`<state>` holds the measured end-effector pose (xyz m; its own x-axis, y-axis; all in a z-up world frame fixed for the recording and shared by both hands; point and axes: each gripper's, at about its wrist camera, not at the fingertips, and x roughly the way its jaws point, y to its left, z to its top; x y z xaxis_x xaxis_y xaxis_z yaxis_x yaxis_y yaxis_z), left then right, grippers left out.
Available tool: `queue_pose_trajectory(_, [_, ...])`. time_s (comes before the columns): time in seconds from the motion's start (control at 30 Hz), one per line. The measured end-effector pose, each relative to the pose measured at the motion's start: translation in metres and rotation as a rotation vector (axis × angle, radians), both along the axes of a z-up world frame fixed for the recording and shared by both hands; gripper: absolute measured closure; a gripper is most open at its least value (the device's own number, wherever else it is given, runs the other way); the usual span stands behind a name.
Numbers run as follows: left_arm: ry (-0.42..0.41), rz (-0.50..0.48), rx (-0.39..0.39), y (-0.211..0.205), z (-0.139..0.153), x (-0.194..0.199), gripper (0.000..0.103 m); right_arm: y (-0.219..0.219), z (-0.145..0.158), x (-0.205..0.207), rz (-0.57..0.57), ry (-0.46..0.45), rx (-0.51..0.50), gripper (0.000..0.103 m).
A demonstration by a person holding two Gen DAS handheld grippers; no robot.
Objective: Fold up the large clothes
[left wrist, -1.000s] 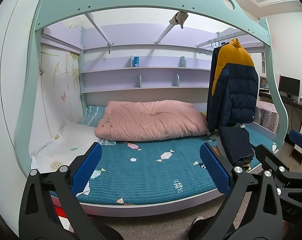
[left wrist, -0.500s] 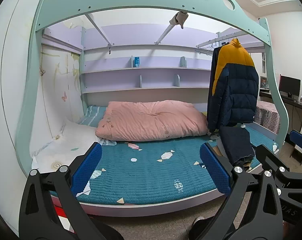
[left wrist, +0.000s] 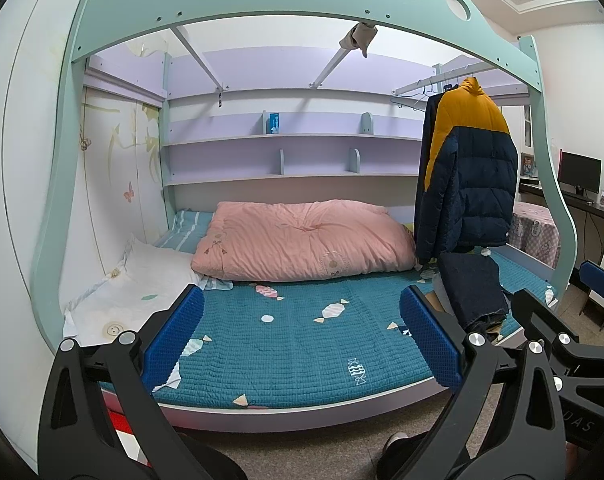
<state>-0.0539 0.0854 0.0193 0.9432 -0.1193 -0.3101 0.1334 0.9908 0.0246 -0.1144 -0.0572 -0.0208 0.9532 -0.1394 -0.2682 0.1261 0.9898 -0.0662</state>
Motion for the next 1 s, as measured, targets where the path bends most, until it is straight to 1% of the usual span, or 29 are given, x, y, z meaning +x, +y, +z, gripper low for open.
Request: queue_pose_trajectory(1.0, [0.002,-0.001,0.001,0.0028,-0.0002,0.0012,0.005,0.0004,-0.0002,-0.0014,-0.005,-0.001,0.001,0.007])
